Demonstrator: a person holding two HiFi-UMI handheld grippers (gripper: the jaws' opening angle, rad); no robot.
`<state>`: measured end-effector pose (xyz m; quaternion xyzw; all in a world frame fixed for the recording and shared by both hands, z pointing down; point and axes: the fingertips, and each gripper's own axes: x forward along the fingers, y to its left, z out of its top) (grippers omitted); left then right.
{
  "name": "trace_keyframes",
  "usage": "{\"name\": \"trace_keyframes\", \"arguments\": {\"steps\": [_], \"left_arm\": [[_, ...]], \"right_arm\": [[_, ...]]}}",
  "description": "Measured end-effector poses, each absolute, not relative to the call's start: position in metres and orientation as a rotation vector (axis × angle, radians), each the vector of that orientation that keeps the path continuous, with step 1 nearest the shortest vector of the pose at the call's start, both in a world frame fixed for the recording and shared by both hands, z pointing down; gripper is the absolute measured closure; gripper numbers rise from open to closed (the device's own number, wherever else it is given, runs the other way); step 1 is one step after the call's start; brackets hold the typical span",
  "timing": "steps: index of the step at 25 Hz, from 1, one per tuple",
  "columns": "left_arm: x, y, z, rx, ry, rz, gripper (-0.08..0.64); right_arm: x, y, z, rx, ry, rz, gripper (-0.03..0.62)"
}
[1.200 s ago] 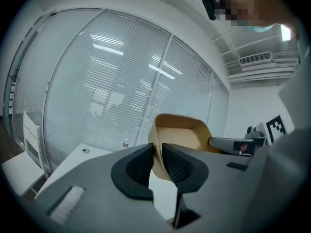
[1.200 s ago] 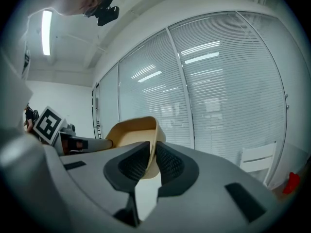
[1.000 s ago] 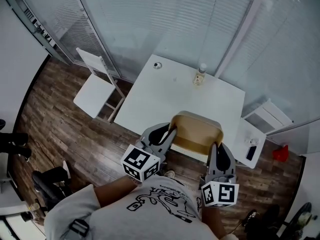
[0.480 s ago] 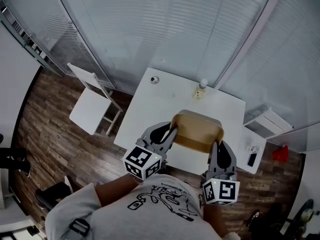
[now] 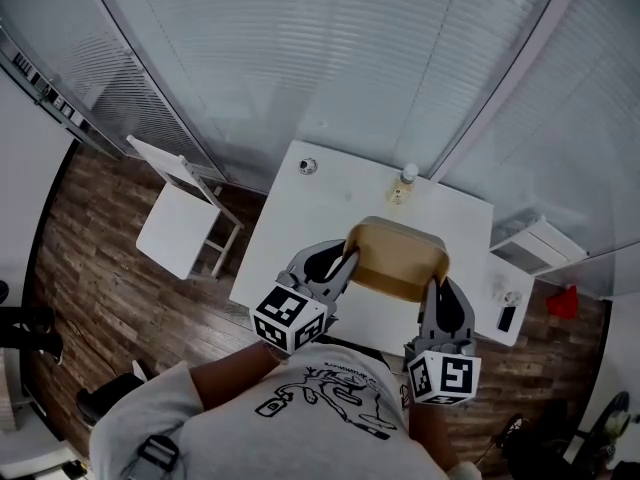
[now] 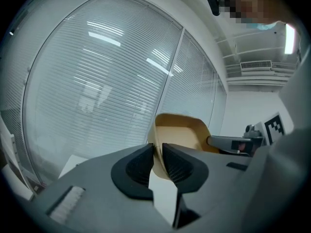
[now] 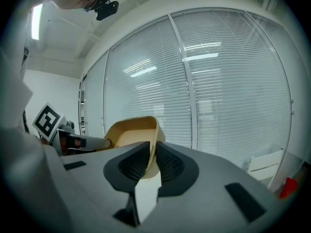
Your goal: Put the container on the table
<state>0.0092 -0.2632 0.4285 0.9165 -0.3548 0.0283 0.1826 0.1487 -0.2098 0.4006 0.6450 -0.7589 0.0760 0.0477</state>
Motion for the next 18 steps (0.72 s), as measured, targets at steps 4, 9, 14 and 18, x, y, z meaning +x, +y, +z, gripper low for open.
{"name": "trace_keyframes", "arguments": {"steps": [4, 9, 14, 18], "left_arm": [[0.011, -0.266, 0.439, 2.564, -0.987, 0.105, 0.506], [0.012, -0.272, 0.460, 2.537, -0.981, 0.157, 0.506], [0.014, -0.276, 0.484, 2.501, -0.964, 0.210, 0.506], [0.016, -0.281, 0.511, 2.464, -0.945, 0.265, 0.506]], "right_arm": [[0.151, -0.214, 0.411, 1.958, -2.298, 0.263, 0.557], [0.151, -0.220, 0.433, 1.937, -2.253, 0.275, 0.557], [0.154, -0.225, 0.459, 1.930, -2.224, 0.356, 0.557], [0.156, -0.232, 0.485, 1.909, -2.203, 0.443, 0.557]]}}
